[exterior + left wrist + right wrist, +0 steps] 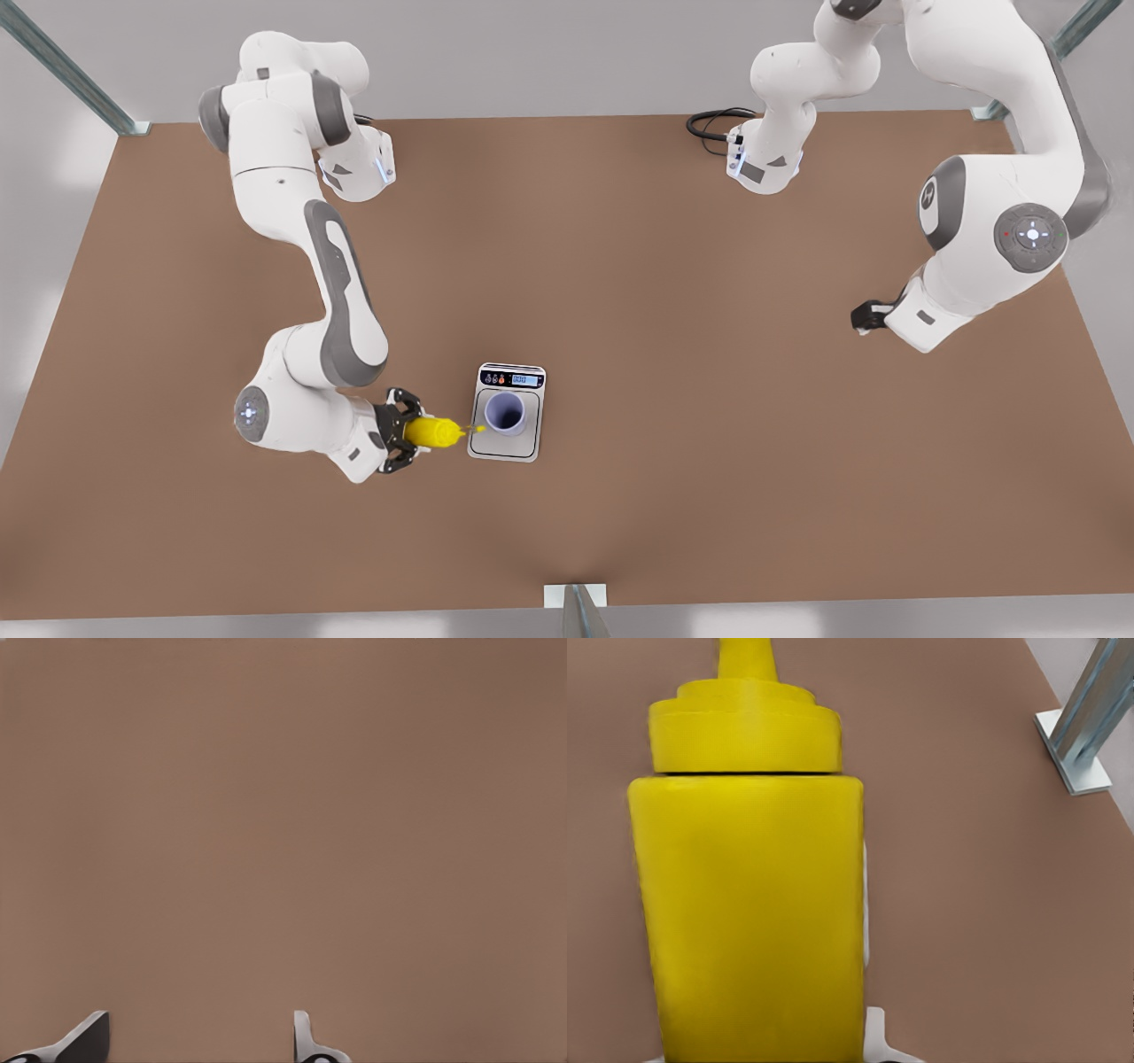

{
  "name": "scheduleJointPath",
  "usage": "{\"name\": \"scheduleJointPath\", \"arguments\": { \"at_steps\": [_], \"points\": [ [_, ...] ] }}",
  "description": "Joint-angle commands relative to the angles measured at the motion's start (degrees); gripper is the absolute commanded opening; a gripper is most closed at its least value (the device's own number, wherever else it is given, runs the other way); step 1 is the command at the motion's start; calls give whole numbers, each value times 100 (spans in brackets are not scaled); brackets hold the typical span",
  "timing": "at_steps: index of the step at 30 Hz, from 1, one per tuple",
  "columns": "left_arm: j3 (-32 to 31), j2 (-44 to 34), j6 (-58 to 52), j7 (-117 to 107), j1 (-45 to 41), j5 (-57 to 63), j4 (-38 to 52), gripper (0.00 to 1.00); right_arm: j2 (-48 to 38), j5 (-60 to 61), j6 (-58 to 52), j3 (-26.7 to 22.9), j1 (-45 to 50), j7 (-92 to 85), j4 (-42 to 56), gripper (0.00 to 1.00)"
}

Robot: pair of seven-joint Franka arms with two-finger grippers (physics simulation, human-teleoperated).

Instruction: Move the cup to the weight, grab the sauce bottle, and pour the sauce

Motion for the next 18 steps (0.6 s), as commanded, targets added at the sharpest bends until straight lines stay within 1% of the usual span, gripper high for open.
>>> {"name": "scheduleJointPath", "arguments": {
  "at_steps": [1,3,9,14,18],
  "points": [
    [1,71,10,0,28,120,25,100,0,21,-45,-59,53,1,5,43],
    [1,194,2,0,19,67,51,100,0,-163,-19,-199,221,150,5,43],
    [-8,247,2,-150,-51,41,51,100,0,-1130,-10,-199,361,291,13,43],
    [1,291,37,-150,-43,41,51,100,-26,-1104,60,-147,396,291,-4,44],
    [1,335,54,-150,-34,-3,51,100,-404,-1060,8,20,388,405,-241,44]
  ]
}}
